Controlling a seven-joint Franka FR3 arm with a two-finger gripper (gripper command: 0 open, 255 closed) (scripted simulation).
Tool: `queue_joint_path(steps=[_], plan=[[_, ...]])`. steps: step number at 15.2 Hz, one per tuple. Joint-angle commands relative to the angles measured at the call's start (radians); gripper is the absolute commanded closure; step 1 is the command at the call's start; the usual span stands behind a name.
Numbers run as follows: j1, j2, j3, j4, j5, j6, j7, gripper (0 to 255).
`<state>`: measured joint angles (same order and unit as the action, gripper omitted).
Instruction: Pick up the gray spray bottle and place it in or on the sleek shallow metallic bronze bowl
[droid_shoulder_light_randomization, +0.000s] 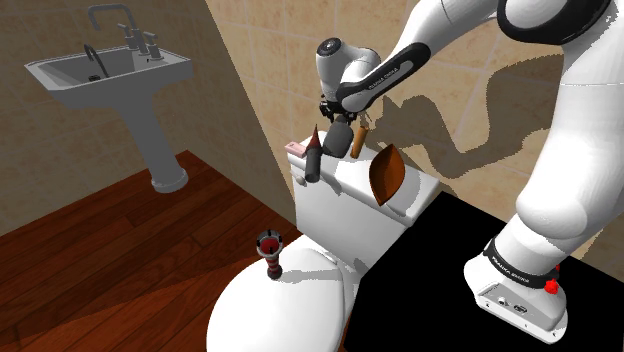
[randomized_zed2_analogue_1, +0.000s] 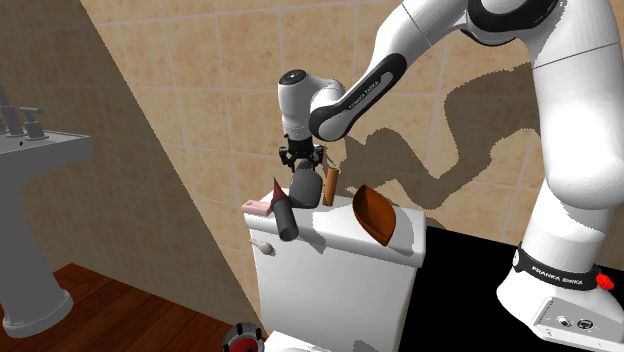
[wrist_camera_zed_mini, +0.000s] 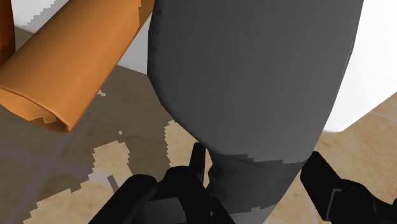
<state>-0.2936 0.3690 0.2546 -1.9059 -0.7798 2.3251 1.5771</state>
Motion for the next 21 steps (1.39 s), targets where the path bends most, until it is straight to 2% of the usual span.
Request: queue_joint_path(steps=[1,21], plan=[[0.000,0.000,0.000,0.000,0.000,0.000,0.000,255],[-0.019,-0.125,0.040,0.076,0.130,-0.158,-0.153,255]])
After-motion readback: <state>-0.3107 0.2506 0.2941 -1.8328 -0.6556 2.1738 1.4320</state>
